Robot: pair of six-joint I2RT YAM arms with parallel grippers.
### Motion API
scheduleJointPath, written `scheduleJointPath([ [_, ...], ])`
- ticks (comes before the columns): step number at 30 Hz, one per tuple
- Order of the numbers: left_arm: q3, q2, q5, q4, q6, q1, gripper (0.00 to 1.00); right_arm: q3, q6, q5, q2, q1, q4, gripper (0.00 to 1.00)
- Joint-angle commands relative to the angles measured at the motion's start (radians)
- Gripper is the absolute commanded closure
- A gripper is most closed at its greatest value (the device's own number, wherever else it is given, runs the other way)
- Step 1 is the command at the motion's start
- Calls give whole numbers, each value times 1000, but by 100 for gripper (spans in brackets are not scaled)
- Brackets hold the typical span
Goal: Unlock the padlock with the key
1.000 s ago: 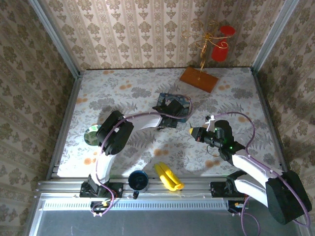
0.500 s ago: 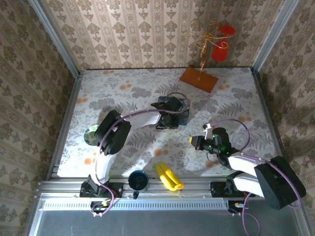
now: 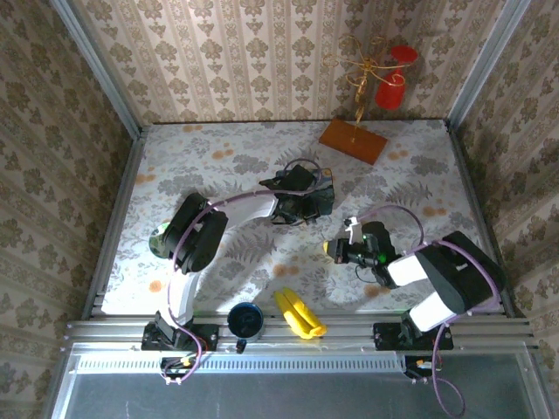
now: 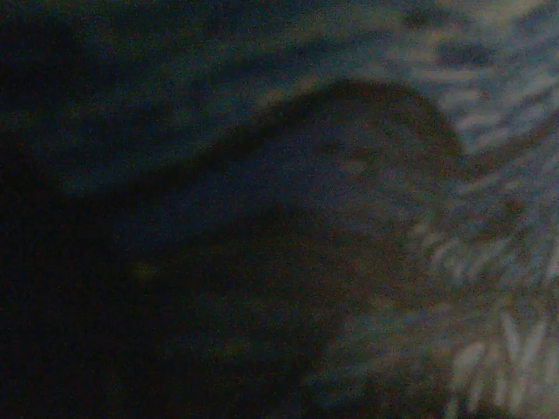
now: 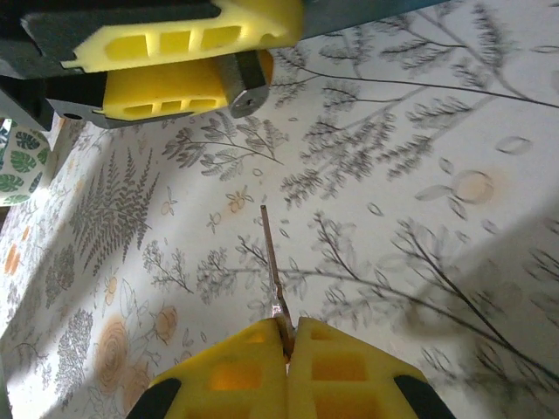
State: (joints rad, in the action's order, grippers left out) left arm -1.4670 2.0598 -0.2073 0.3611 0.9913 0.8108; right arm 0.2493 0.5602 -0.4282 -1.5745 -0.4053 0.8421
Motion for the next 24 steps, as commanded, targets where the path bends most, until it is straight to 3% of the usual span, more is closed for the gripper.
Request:
scheduleJointPath([
  [1,-1,-32,-75,-31,9,-12,100,32,-12,-31,-73,-13,152,100],
  [7,9,-41,-166,-51,-9,-35,100,53,-24,4,-104,-44,166,100],
  [24,47,-47,-214,-54,-16,-49,100,73,-7,77,-127,-43,150,100],
])
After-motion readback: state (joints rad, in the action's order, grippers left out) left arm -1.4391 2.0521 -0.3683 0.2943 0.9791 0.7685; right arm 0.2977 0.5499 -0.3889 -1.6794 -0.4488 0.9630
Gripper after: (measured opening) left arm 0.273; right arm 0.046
